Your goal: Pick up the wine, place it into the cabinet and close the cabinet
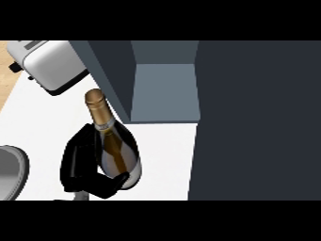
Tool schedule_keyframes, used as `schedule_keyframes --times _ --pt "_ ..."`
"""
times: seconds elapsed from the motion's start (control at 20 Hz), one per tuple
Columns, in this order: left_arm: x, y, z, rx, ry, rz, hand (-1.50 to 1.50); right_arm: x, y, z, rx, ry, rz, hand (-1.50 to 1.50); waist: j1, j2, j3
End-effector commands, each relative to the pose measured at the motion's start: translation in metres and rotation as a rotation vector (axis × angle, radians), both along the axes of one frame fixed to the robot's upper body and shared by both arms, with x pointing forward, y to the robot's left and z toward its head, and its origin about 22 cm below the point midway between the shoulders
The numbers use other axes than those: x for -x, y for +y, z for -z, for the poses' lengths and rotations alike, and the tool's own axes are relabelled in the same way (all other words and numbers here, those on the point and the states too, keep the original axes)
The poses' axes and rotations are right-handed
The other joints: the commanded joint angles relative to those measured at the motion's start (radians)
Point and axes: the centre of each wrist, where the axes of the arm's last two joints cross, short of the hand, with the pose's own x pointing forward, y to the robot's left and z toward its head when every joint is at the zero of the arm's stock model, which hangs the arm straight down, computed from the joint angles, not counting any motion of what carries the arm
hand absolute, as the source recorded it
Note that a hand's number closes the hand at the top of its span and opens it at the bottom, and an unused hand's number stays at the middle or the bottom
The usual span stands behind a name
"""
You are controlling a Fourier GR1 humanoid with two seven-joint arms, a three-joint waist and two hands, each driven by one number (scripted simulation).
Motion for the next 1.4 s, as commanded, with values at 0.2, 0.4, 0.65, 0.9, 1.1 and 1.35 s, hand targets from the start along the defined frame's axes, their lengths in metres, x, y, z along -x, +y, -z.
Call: schedule_keyframes --times 0.2,0.4,0.65,0.9,1.1,1.35 --pt "-0.026 -0.055 -0.059 0.02 0.039 0.001 1.5 0.04 -0.008 -0.025 -0.083 -0.037 -0.063 -1.5 -0.014 0.001 0.0" --pt "-0.036 -0.073 -0.057 0.013 0.073 -0.018 1.5 0.047 -0.016 -0.027 -0.067 -0.049 -0.074 -1.5 -0.024 0.001 0.001" --pt "-0.053 -0.093 -0.063 -0.026 0.128 -0.033 1.5 0.031 0.0 -0.02 -0.081 -0.042 -0.061 -1.5 -0.009 0.004 -0.001" --pt "-0.055 -0.101 -0.045 -0.077 0.131 -0.084 1.5 0.044 -0.015 -0.03 -0.055 -0.057 -0.052 -1.5 -0.015 0.004 -0.001" --pt "-0.067 -0.093 -0.016 -0.116 0.162 -0.09 1.5 0.037 -0.015 -0.029 -0.046 -0.053 -0.082 -1.5 -0.014 0.007 -0.001" --pt "-0.076 -0.108 -0.02 -0.125 0.197 -0.093 1.5 0.043 -0.013 -0.028 -0.072 -0.026 -0.071 -1.5 -0.017 0.005 -0.001"
